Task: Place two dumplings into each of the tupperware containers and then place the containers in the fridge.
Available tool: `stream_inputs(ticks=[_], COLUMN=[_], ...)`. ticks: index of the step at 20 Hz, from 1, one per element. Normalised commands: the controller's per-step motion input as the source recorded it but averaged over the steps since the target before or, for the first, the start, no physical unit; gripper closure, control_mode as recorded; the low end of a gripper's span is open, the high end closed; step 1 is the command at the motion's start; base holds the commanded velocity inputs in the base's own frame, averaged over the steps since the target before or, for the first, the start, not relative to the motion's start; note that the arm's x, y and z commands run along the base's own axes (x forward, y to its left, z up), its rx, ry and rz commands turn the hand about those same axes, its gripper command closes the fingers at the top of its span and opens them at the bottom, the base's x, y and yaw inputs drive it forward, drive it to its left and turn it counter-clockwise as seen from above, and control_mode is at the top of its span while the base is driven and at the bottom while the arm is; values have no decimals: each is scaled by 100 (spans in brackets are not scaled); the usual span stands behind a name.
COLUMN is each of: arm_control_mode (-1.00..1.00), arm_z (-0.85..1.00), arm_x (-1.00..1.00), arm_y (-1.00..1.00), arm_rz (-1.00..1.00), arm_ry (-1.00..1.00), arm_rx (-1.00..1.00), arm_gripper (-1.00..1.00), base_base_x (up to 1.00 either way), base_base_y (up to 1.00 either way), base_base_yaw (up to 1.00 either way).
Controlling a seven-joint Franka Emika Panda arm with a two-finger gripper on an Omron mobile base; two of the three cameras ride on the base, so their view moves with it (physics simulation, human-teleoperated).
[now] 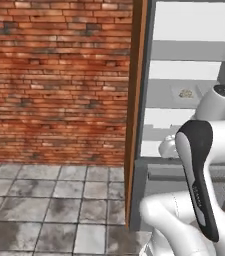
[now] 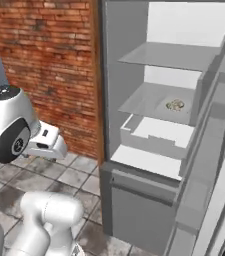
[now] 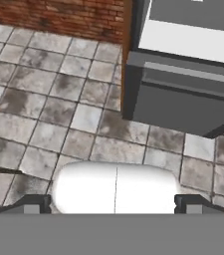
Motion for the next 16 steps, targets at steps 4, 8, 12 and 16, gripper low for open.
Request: stream_inputs(ticks=[4, 8, 12, 16], arm_control_mode=[100, 100, 100, 100], arm_z=[0, 0, 0, 0], arm_x=[0, 0, 0, 0], arm_y=[0, 0, 0, 0], arm_rz=[0, 0, 0, 0], arm_ry=[0, 0, 0, 0], arm_rx=[0, 0, 0, 0], arm_gripper=[-100, -100, -100, -100], base_base_x=[-75, -69, -81, -92], base_base_y=[60, 66, 81, 100], base_base_yaw=[87, 88, 81, 70])
